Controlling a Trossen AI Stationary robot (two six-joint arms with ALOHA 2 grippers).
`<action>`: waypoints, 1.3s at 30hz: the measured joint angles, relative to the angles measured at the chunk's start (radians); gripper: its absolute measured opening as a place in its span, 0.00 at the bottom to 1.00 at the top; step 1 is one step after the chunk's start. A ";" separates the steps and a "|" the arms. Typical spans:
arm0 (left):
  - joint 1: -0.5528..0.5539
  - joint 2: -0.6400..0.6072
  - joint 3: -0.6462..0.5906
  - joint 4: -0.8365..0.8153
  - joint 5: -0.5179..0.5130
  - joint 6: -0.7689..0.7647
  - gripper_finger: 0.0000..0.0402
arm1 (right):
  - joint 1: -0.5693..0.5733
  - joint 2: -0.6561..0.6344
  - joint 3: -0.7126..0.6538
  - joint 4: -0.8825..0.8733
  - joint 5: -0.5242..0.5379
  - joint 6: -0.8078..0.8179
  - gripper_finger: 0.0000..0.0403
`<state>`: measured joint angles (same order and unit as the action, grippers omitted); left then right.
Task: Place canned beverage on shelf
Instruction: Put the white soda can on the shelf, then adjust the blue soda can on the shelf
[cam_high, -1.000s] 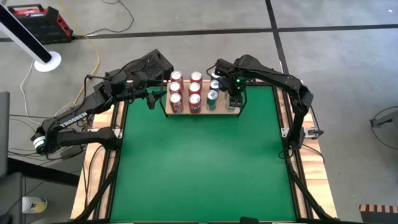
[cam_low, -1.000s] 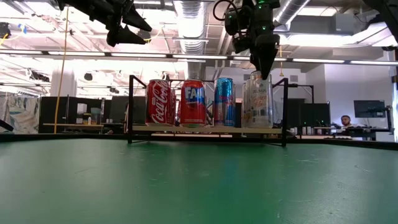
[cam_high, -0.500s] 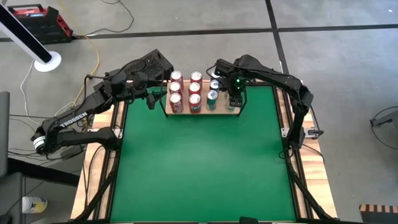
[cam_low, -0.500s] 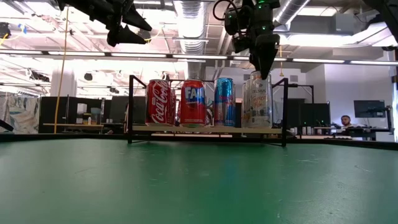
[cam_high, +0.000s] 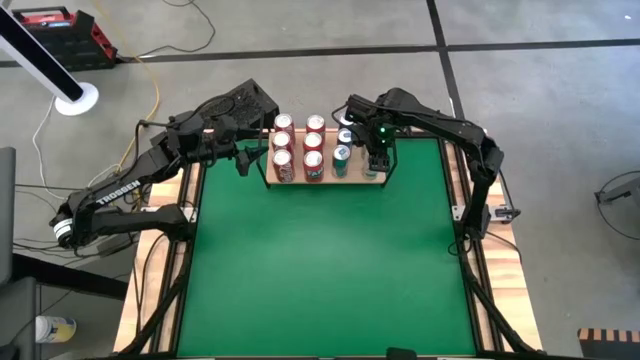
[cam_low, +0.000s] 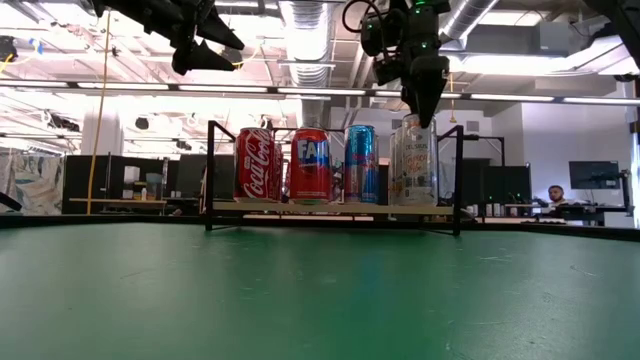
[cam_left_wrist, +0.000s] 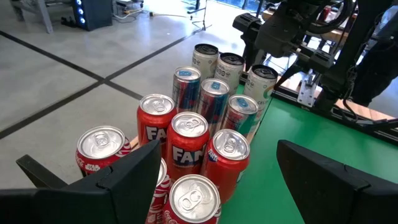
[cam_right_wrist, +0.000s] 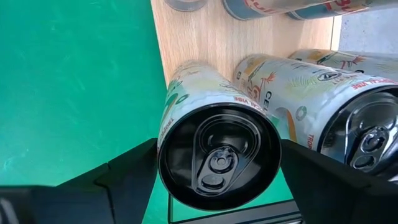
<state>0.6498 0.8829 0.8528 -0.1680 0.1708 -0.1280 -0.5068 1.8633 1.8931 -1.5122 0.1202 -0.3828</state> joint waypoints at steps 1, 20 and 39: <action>0.000 0.000 0.000 0.000 0.000 0.000 0.76 | 0.000 0.000 0.000 -0.002 0.006 0.000 0.88; -0.002 0.015 0.000 0.021 0.000 -0.001 0.76 | 0.001 -0.125 0.048 -0.059 0.104 0.082 0.90; -0.103 0.664 0.552 -0.194 0.093 0.261 0.48 | 0.146 -0.711 -0.202 0.199 0.088 0.497 0.79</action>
<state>0.5473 1.5469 1.4045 -0.3624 0.2633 0.1332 -0.3606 1.1518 1.6913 -1.3134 0.2084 0.1141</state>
